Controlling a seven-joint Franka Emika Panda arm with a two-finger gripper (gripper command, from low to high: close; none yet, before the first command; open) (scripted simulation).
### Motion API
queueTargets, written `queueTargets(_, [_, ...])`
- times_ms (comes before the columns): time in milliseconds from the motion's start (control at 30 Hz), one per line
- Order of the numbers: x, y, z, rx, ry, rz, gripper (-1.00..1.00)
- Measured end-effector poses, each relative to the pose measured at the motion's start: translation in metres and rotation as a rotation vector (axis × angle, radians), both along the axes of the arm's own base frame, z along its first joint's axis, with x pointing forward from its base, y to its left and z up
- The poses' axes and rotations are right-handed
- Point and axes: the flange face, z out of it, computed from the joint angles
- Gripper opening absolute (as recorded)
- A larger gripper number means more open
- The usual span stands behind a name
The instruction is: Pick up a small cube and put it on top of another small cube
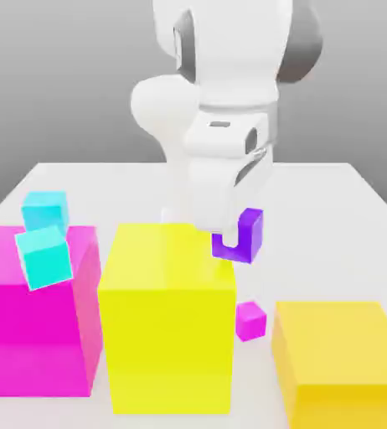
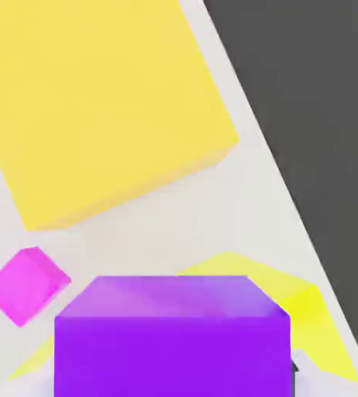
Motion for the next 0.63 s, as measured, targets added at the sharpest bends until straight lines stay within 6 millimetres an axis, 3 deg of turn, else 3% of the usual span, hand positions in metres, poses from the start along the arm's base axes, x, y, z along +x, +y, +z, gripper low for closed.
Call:
queueTargets(133, [-0.015, -0.083, 0.037, -0.008, -0.002, -0.064, -1.00])
queueTargets(300, [-0.064, -0.182, 0.079, -0.018, 0.003, -0.153, -1.00])
queueTargets(367, [-0.089, -0.204, 0.067, -0.024, 0.049, -0.203, -1.00])
queueTargets(500, [-0.100, -0.213, 0.012, -0.028, 0.072, -0.227, -1.00])
queueTargets(533, [-0.101, -0.213, 0.002, -0.027, 0.073, -0.227, 1.00])
queueTargets(633, [-0.101, -0.213, 0.002, -0.027, 0.073, -0.227, 1.00])
